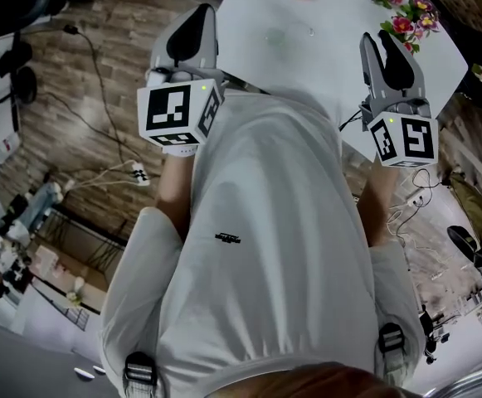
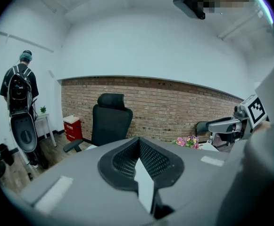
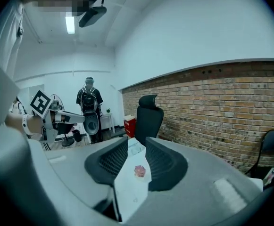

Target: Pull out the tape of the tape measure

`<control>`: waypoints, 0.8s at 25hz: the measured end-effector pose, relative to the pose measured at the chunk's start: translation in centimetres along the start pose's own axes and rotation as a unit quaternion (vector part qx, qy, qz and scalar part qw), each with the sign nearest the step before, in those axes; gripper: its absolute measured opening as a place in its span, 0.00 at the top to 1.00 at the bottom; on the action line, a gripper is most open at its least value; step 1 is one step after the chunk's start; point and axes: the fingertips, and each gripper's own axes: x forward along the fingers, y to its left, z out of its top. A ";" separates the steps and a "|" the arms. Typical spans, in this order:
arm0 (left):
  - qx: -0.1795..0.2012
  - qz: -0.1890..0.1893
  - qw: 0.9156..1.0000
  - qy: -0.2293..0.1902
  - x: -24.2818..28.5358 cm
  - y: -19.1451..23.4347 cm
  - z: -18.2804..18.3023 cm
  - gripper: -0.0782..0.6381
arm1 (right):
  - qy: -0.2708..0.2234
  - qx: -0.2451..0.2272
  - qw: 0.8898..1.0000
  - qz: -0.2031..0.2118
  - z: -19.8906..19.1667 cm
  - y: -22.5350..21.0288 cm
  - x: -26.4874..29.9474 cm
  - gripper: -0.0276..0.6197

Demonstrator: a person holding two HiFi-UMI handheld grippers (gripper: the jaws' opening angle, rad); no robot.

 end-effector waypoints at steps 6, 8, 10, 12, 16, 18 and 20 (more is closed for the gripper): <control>-0.001 0.008 0.999 -0.034 -1.6 0.1 2.3 0.87 | -0.028 -0.007 0.999 -0.021 1.4 -0.7 -1.8 0.77; 0.002 0.008 0.999 -0.042 -1.8 0.0 2.8 0.87 | -0.039 -0.008 0.999 -0.029 1.8 -0.8 -2.3 0.77; 0.003 0.007 0.999 -0.047 -2.0 -0.3 3.3 0.87 | -0.053 -0.008 0.998 -0.036 2.3 -0.9 -2.9 0.78; 0.006 0.006 0.999 -0.051 -2.2 -0.5 3.8 0.87 | -0.068 -0.007 0.997 -0.042 2.7 -0.7 -3.5 0.80; 0.011 0.005 0.998 -0.064 -2.3 -0.8 4.4 0.87 | -0.085 -0.003 0.995 -0.049 3.1 -0.3 -4.1 0.85; 0.013 0.004 0.998 -0.067 -2.4 -1.0 4.6 0.87 | -0.092 -0.002 0.994 -0.051 3.2 -0.2 -4.2 0.90; 0.016 0.002 0.997 -0.070 -2.6 -1.1 4.8 0.87 | -0.098 -0.002 0.994 -0.052 3.3 -0.1 -4.1 0.93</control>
